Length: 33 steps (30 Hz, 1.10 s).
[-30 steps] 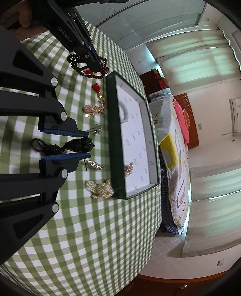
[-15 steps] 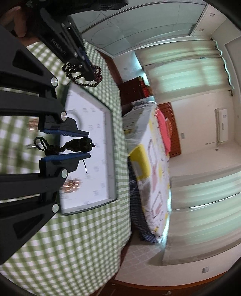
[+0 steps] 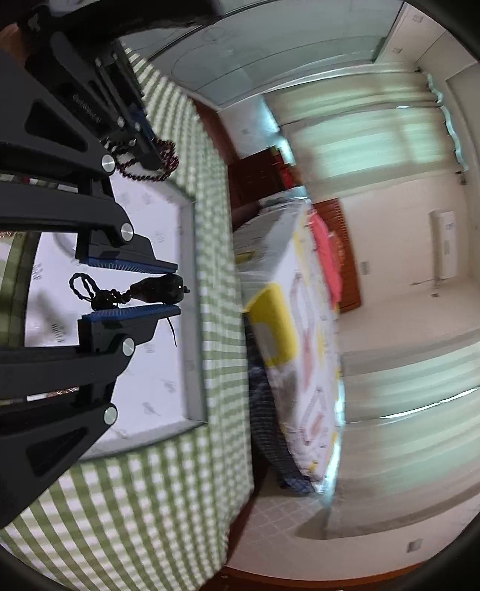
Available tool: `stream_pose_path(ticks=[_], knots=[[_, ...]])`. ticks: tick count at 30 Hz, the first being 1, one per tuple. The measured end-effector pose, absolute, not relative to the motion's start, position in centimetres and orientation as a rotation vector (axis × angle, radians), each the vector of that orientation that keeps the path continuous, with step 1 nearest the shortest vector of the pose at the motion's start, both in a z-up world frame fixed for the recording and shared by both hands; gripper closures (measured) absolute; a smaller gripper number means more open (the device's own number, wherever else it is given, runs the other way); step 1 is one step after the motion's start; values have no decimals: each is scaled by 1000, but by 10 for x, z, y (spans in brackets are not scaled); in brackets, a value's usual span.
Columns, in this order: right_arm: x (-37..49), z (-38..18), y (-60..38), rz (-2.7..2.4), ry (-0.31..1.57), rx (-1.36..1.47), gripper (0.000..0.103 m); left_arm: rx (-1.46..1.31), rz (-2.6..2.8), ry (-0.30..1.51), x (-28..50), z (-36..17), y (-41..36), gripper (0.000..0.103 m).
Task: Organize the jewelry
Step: 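Lower the bead bracelet into the box with the left tool while the right tool releases the pendant there, then withdraw both open tools from the box back over the remaining jewelry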
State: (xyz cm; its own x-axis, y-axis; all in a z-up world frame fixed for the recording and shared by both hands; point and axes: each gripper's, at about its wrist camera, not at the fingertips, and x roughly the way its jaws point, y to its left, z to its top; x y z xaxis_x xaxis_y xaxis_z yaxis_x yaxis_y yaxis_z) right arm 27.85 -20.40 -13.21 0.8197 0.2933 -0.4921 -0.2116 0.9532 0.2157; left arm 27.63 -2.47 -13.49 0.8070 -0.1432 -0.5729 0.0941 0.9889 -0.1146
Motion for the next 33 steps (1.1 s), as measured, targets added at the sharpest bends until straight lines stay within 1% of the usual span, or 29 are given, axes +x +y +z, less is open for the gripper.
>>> stream_pose_path(ticks=[6, 14, 16, 17, 21, 23, 24, 28, 29, 33], knots=[[288, -168, -198, 255, 667, 141, 85, -71, -113, 724, 286, -170, -17, 92], [296, -181, -196, 245, 753, 143, 85, -139, -114, 869, 301, -191, -5, 92], [300, -182, -198, 242, 758, 145, 85, -135, -113, 867, 302, -191, -6, 91], [300, -183, -198, 241, 762, 144, 85, -132, -112, 869, 302, -191, -7, 88], [302, -186, -199, 232, 784, 144, 85, -114, -116, 876, 303, -191, -11, 82], [302, -187, -199, 233, 795, 146, 85, -106, -120, 878, 304, -191, -14, 75], [303, -188, -200, 235, 803, 146, 85, -99, -122, 877, 304, -191, -15, 74], [303, -189, -200, 234, 804, 149, 72, -91, -137, 877, 304, -190, -18, 65], [302, -188, -199, 236, 803, 148, 70, -90, -140, 877, 304, -190, -18, 63], [300, -187, -200, 239, 796, 144, 69, -88, -147, 873, 304, -189, -22, 59]])
